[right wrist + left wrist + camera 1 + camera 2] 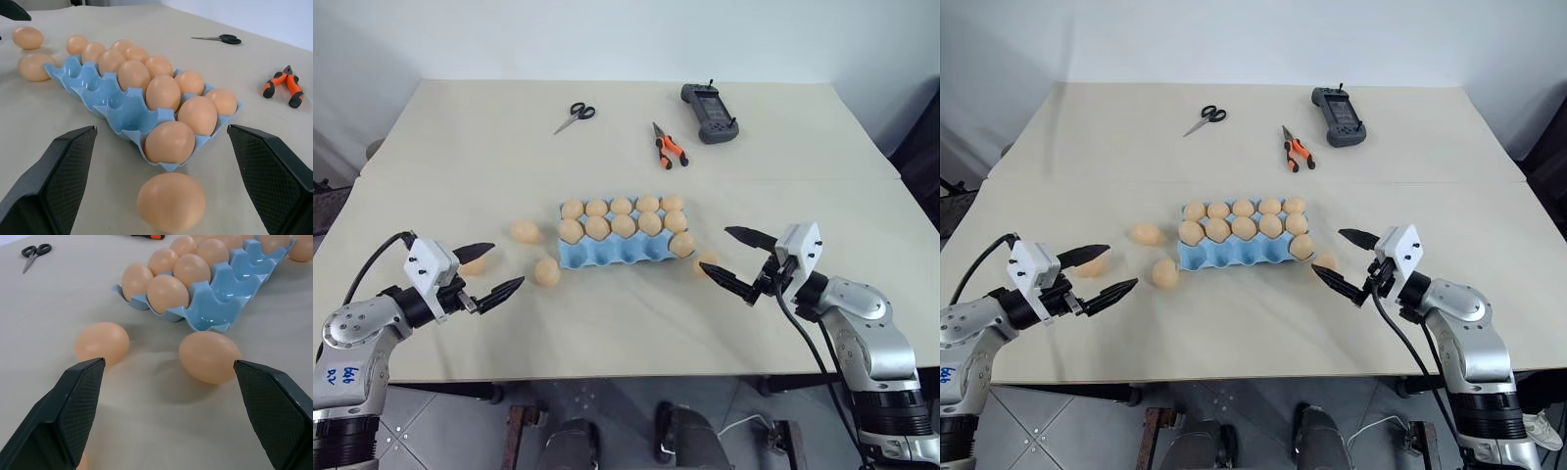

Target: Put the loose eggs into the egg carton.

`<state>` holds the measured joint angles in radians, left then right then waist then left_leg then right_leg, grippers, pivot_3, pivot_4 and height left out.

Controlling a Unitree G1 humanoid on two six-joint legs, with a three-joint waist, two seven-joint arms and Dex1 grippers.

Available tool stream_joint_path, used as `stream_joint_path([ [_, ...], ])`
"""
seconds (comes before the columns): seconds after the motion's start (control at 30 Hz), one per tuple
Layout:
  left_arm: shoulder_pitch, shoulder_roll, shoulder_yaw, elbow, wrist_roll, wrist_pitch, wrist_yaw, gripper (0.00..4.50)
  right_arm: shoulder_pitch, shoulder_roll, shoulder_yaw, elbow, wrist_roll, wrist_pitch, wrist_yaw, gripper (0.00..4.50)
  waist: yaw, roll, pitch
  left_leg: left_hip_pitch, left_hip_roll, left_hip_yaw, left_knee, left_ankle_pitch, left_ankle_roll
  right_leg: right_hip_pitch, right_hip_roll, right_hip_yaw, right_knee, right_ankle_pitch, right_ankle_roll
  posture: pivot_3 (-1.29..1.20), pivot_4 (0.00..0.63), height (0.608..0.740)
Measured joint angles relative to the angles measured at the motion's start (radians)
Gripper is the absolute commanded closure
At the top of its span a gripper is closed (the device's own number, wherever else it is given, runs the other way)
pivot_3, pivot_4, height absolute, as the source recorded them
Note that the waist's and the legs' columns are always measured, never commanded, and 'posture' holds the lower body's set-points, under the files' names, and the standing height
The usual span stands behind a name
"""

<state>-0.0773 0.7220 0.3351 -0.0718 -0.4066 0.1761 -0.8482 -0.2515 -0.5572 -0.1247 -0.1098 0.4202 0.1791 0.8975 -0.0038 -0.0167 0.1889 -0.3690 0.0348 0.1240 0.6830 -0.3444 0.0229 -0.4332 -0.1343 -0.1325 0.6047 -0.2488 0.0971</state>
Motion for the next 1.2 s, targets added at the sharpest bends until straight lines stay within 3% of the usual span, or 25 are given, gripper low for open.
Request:
stream_joint_path([
  [0.33,-0.013,0.0,-0.012,-0.07,-0.037,0.053,-0.022,0.02,0.022,-0.006,-0.005,-0.006,0.001,0.004,-0.007,0.0,0.0,0.0,0.0,0.0,0.0,0.0,0.0,0.0,0.0,0.0,0.0,0.0,0.0,0.0,0.0,0.0,0.15,0.74],
  [0.47,-0.053,-0.001,-0.083,-0.081,-0.041,0.059,-0.072,0.02,0.079,-0.035,-0.051,-0.032,0.009,0.022,-0.019,0.0,0.008,0.0,0.0,0.0,-0.002,0.0,0.0,0.0,0.001,0.001,-0.001,0.0,0.0,0.0,0.0,0.0,0.15,0.74],
  [0.63,-0.145,-0.016,-0.222,-0.092,-0.041,0.054,-0.17,0.02,0.266,-0.088,-0.183,-0.084,0.024,0.024,-0.02,0.0,0.025,0.0,0.0,0.0,-0.002,0.0,0.0,0.0,0.001,0.002,0.0,0.0,-0.002,0.0,0.0,0.0,0.15,0.74],
  [0.77,-0.181,-0.031,-0.273,-0.082,-0.041,0.052,-0.214,0.02,0.295,-0.088,-0.199,-0.085,0.024,0.024,-0.024,0.0,0.003,0.0,0.0,0.002,-0.001,0.003,0.0,0.002,0.001,0.002,0.001,0.003,-0.002,0.0,0.0,0.0,0.15,0.74],
  [1.0,-0.19,-0.036,-0.292,-0.08,-0.041,0.056,-0.24,0.02,0.174,-0.089,-0.078,-0.071,-0.007,0.097,-0.032,0.0,-0.004,0.0,0.0,0.003,-0.001,0.003,0.001,0.005,0.002,0.002,0.0,0.005,-0.003,0.001,-0.002,0.0,0.15,0.74],
  [1.2,-0.177,-0.036,-0.295,-0.085,-0.041,0.064,-0.238,0.02,-0.011,-0.065,0.061,0.088,-0.072,0.129,-0.033,0.0,0.002,0.0,0.0,0.001,-0.002,0.0,0.001,0.007,0.001,0.001,-0.001,0.003,-0.001,0.002,-0.004,0.0,0.15,0.74],
])
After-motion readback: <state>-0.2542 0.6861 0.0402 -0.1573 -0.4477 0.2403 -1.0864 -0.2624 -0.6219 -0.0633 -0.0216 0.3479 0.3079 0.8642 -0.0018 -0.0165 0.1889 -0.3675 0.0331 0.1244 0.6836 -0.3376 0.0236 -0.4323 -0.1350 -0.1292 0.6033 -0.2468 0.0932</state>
